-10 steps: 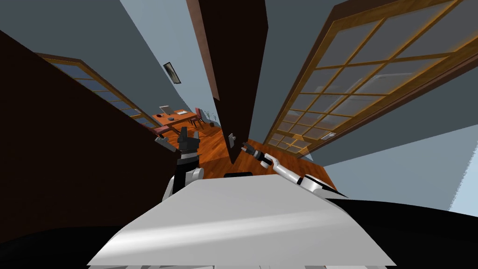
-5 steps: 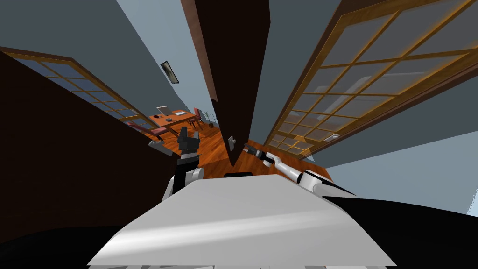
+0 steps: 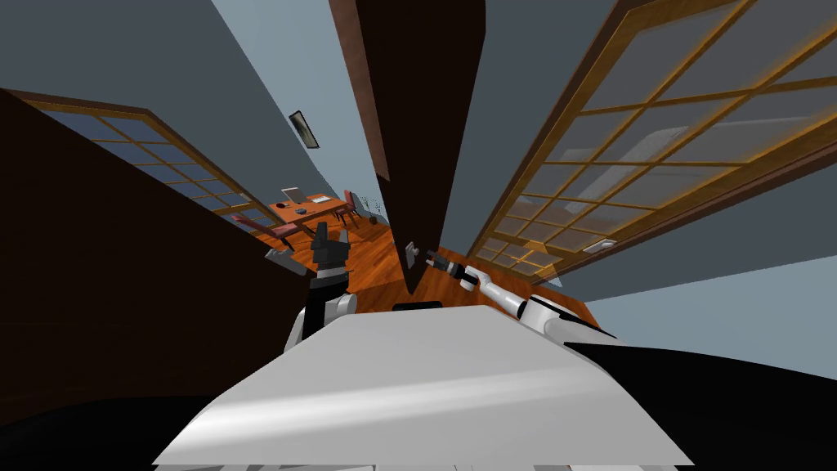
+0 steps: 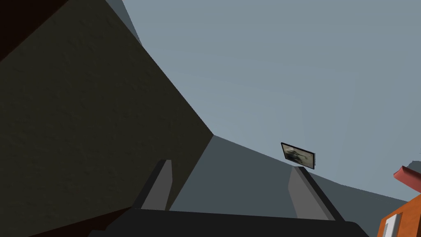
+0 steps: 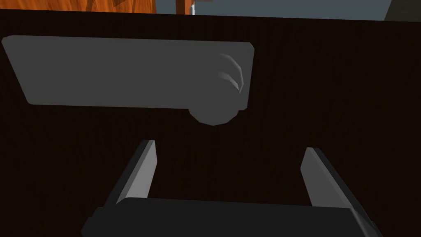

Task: Push the door open

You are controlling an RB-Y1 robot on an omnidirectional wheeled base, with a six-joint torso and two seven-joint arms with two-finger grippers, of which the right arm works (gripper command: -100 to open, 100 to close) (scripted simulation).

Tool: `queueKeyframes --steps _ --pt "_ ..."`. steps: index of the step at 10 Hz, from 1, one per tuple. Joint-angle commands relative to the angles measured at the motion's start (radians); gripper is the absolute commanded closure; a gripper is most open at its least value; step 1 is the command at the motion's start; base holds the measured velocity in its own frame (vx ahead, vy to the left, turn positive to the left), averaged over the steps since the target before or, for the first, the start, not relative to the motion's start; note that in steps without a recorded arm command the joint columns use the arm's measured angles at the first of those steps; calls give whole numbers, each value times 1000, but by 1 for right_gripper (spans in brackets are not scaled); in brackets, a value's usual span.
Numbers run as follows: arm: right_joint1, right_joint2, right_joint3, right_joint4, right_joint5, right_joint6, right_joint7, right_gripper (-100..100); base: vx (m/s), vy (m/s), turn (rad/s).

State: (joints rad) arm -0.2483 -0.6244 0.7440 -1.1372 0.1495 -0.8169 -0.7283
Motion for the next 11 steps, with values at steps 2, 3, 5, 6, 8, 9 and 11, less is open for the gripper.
queueKeyframes --steps 2,3,5,6,8,9,11 --pt "-6 25 -8 14 -2 23 9 -100 130 195 97" --pt "-8 33 -10 19 -2 30 12 -100 138 181 66" --pt "-6 28 -9 16 -2 25 10 100 26 35 -1" --pt "-6 28 -9 16 -2 25 10 100 -18 -25 27" --pt "-6 28 -9 16 -2 25 10 100 -6 -12 16" --pt "-6 28 -9 16 -2 25 10 100 0 0 0" --pt "-2 68 -21 13 6 54 35 100 38 24 -43"
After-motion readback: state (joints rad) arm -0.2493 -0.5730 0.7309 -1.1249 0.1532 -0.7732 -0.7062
